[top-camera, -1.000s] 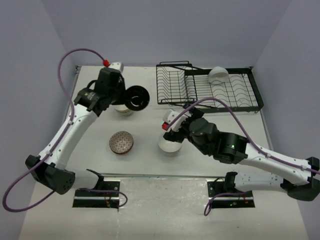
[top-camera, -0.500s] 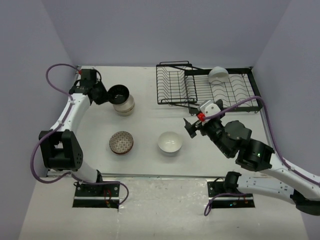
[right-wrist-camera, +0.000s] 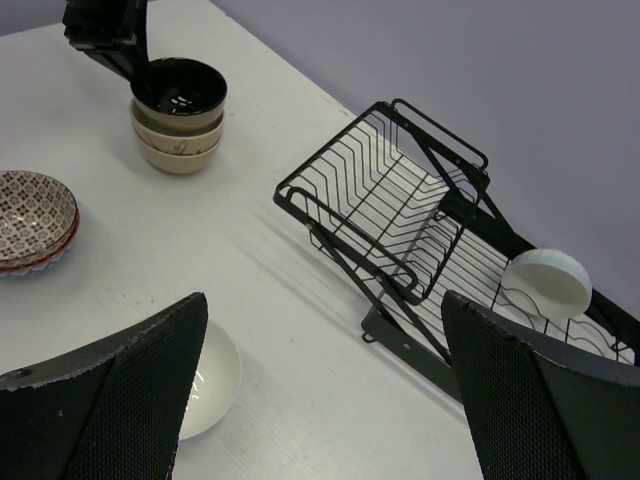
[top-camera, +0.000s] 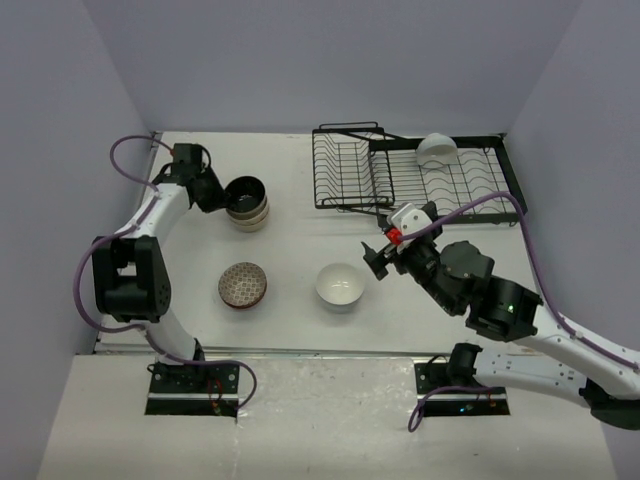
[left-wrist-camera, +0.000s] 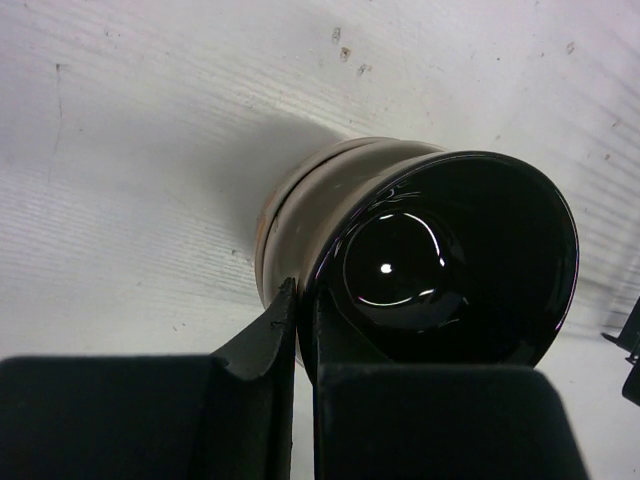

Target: Unload the bowls from the dish rack

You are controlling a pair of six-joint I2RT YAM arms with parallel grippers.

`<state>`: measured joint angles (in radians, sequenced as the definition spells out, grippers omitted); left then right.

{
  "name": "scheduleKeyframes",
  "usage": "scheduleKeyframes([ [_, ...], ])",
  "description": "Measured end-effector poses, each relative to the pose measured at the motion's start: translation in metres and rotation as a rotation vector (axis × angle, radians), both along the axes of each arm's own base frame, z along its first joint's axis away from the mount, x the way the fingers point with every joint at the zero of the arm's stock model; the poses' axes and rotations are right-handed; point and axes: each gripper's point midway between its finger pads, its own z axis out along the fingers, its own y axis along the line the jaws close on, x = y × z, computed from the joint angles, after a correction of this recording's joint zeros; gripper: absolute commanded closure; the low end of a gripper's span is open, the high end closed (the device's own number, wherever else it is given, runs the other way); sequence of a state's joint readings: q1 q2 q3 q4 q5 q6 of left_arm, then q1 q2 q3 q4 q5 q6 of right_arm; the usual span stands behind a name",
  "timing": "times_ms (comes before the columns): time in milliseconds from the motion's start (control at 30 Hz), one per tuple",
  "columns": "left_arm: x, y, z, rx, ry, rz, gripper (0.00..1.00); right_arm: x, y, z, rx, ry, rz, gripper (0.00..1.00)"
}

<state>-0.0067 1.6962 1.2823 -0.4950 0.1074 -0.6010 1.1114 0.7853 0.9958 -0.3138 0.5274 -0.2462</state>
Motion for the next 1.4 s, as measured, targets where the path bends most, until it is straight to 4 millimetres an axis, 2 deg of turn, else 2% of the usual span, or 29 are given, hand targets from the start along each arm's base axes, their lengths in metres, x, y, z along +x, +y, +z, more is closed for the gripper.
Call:
scheduleKeyframes([
  [200, 0.000, 0.001, -0.005, 0.005, 0.010, 0.000, 0.98, 0.000, 0.000, -0.004, -0.007, 0.005, 0.003, 0.01],
  [233, 0.000, 0.001, -0.005, 0.004, 0.010, 0.000, 0.88, 0.000, 0.001, -0.004, -0.006, 0.006, 0.004, 0.01],
  [267, 0.000, 0.001, -0.005, 0.005, 0.010, -0.001, 0.84, 0.000, 0.001, -0.004, -0.006, 0.006, 0.004, 0.01],
  [367, 0.002, 0.000, -0.004, 0.005, 0.001, -0.012, 0.82, -0.001, 0.001, -0.004, -0.006, 0.006, 0.005, 0.01],
  [567, 0.003, -0.002, 0.000, -0.002, -0.013, -0.022, 0.70, -0.001, 0.001, -0.005, -0.007, 0.008, 0.007, 0.01],
  [667, 0.002, -0.003, 0.008, -0.004, -0.030, -0.026, 0.61, 0.000, 0.002, -0.006, -0.010, 0.010, 0.006, 0.01],
  [767, -0.001, -0.002, 0.022, 0.002, -0.056, -0.027, 0.41, 0.007, 0.001, -0.011, -0.002, 0.034, -0.018, 0.01],
  [800, -0.003, -0.001, 0.030, 0.006, -0.071, -0.026, 0.21, 0.012, -0.002, -0.014, 0.007, 0.049, -0.040, 0.01],
  [867, -0.009, 0.001, 0.049, 0.021, -0.113, -0.031, 0.00, 0.028, -0.010, -0.021, 0.026, 0.088, -0.097, 0.01],
  [1100, -0.044, 0.006, 0.135, 0.070, -0.315, -0.042, 0.00, 0.087, -0.043, -0.060, 0.212, 0.306, -0.334, 0.01],
  [1167, -0.058, 0.007, 0.160, 0.084, -0.383, -0.049, 0.00, 0.104, -0.062, -0.063, 0.335, 0.357, -0.414, 0.01],
  [1233, -0.076, 0.006, 0.182, 0.091, -0.456, -0.058, 0.00, 0.122, -0.085, -0.057, 0.491, 0.383, -0.486, 0.01],
  [1333, -0.108, 0.002, 0.199, 0.092, -0.551, -0.089, 0.00, 0.157, -0.128, -0.046, 0.784, 0.398, -0.581, 0.01],
  [1400, -0.125, -0.001, 0.198, 0.100, -0.589, -0.109, 0.00, 0.182, -0.151, -0.049, 0.944, 0.421, -0.621, 0.01],
])
